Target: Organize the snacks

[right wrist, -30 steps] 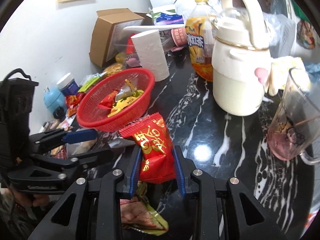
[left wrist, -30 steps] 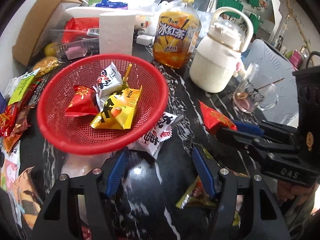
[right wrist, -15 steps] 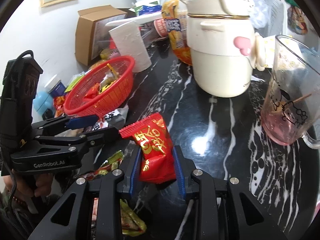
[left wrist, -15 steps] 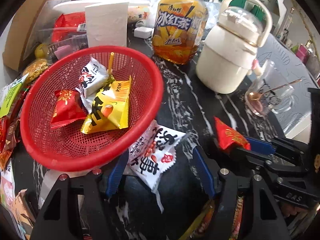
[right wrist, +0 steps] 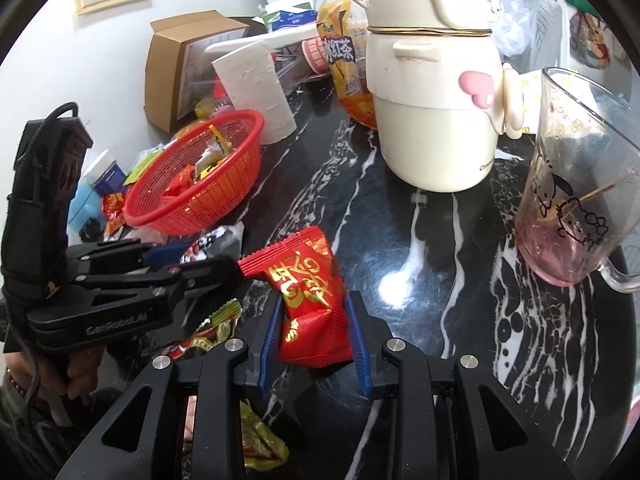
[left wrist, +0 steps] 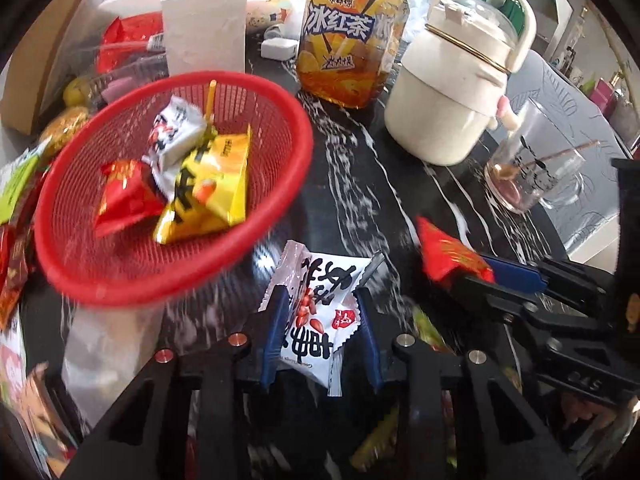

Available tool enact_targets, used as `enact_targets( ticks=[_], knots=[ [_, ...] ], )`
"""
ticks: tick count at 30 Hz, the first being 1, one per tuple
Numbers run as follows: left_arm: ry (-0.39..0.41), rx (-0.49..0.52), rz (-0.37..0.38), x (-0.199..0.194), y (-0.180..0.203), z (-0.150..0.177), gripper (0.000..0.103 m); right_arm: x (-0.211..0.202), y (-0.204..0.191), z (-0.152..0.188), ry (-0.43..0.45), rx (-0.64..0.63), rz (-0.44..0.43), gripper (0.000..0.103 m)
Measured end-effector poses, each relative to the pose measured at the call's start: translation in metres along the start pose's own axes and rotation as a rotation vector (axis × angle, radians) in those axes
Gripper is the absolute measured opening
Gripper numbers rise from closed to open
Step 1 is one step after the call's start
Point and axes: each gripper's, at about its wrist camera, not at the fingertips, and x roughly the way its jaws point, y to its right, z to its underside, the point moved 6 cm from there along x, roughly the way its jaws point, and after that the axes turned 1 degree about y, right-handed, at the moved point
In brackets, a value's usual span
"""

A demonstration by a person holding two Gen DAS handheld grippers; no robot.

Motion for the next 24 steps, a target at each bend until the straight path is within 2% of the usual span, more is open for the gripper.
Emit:
enact_targets(
  ticks=[6, 12, 20, 24],
  knots=[
    [-0.015, -0.002, 0.028, -0.014, 0.009, 0.026, 0.033, -0.003, -0.013, 0.009, -0.015, -0.034, -0.002, 0.031],
    [-0.036, -0.016, 0.075, -0.028, 0.009, 0.05, 0.033, -0.016, -0.02, 0.033, -0.046, -0.022, 0.024, 0.032],
    [-0.06, 0.009, 0.082, -0.046, 0.018, 0.083, 0.033, -0.04, -0.028, 0.067, -0.068, -0.032, 0.064, 0.033],
    [-0.043, 0.026, 0.053, -0.049, 0.018, 0.089, 0.034, -0.048, -0.026, 0.077, -0.077, -0.029, 0.078, 0.034]
  ],
)
